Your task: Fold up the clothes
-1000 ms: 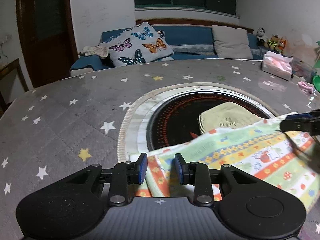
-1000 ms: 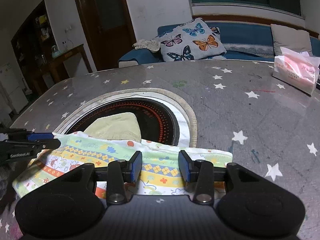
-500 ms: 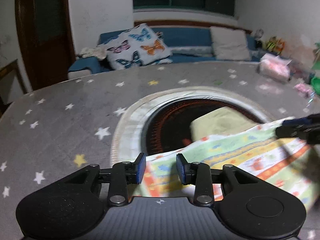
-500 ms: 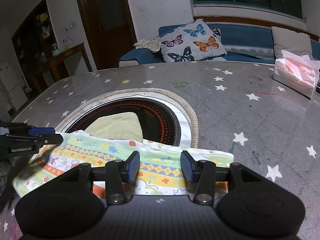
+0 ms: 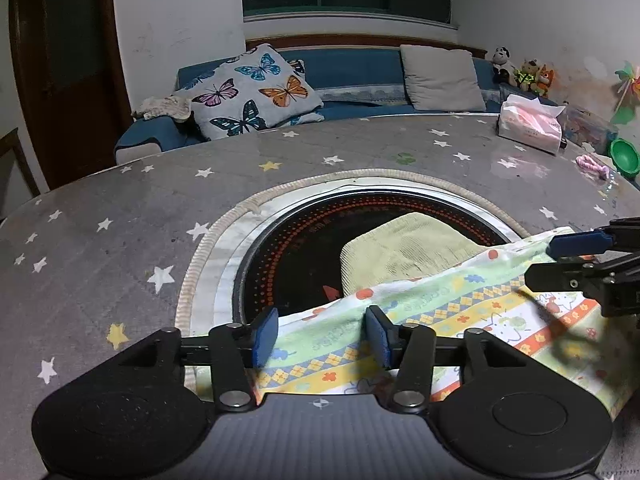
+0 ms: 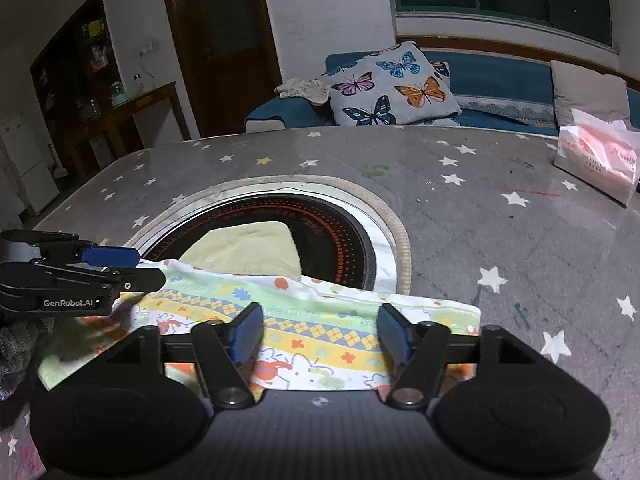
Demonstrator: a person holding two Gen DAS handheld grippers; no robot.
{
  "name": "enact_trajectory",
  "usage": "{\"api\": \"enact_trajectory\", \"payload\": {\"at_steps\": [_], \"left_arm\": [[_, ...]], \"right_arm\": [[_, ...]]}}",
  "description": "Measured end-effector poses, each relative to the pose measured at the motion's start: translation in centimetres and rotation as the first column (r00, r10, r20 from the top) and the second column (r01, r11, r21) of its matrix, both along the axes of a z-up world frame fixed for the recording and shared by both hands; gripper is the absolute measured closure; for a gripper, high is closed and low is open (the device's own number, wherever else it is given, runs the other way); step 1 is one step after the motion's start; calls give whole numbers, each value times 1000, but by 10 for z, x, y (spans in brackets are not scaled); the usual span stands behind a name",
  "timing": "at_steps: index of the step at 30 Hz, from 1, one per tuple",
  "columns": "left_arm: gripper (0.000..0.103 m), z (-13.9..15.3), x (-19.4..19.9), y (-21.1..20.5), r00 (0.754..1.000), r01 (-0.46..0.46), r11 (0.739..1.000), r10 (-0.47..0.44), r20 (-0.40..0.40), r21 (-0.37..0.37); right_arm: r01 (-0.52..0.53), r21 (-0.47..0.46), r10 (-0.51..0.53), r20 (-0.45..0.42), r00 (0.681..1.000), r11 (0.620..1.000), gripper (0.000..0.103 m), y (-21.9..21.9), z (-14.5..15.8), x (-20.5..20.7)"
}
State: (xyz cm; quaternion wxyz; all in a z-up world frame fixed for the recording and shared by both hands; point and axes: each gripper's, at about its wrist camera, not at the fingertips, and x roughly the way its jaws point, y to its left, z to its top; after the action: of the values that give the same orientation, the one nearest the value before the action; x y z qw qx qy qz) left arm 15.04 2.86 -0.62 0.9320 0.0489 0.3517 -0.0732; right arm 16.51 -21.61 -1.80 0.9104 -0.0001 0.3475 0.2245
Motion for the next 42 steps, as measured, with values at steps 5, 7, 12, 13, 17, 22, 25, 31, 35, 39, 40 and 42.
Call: {"api": "enact_trajectory", "payload": {"at_steps": [5,7,12,13,17,22,25,31,35,39,40,42], "left_arm": [[34,2,-8,4,1000,-14,1000,14,6,-4],[31,4,-12,6,1000,-18,1000,18,9,-3],[13,8,-24,13,999,-48,999,48,22,-9],[10,9,-27,15,998,-55,998,55,27,-12],[0,13,-38,28,996,-85,996,86,39,-30],[0,14,-53,45,989,-135,990,137,45,-49],[0,14,-63,58,984,-170,983,173,47,-64],[0,15,-78,82,967,-246,964,251,40,-105],[0,15,-82,94,955,-290,949,295,23,-128],[0,15,-85,101,948,-314,936,319,4,-161],[0,15,-86,103,946,-319,932,323,-2,-170],[0,15,-87,106,945,-323,925,325,-20,-199]], "right_arm": [[-25,-7,25,22,999,1000,21,8,4,-12],[-39,-13,39,29,999,999,21,12,5,-19],[-71,-18,72,36,997,997,16,22,7,-34],[-78,-25,79,40,996,997,12,25,7,-37],[-120,-59,124,70,990,991,9,38,9,-55],[-166,-82,173,88,981,983,7,53,10,-72],[-192,-95,201,94,975,977,7,62,10,-81],[-269,-152,287,113,951,951,7,86,10,-102],[-343,-204,373,133,918,917,12,110,11,-117],[-416,-239,453,129,882,878,21,135,11,-127],[-431,-250,470,126,873,867,26,140,10,-129],[-453,-288,503,130,854,844,34,153,7,-133]]}}
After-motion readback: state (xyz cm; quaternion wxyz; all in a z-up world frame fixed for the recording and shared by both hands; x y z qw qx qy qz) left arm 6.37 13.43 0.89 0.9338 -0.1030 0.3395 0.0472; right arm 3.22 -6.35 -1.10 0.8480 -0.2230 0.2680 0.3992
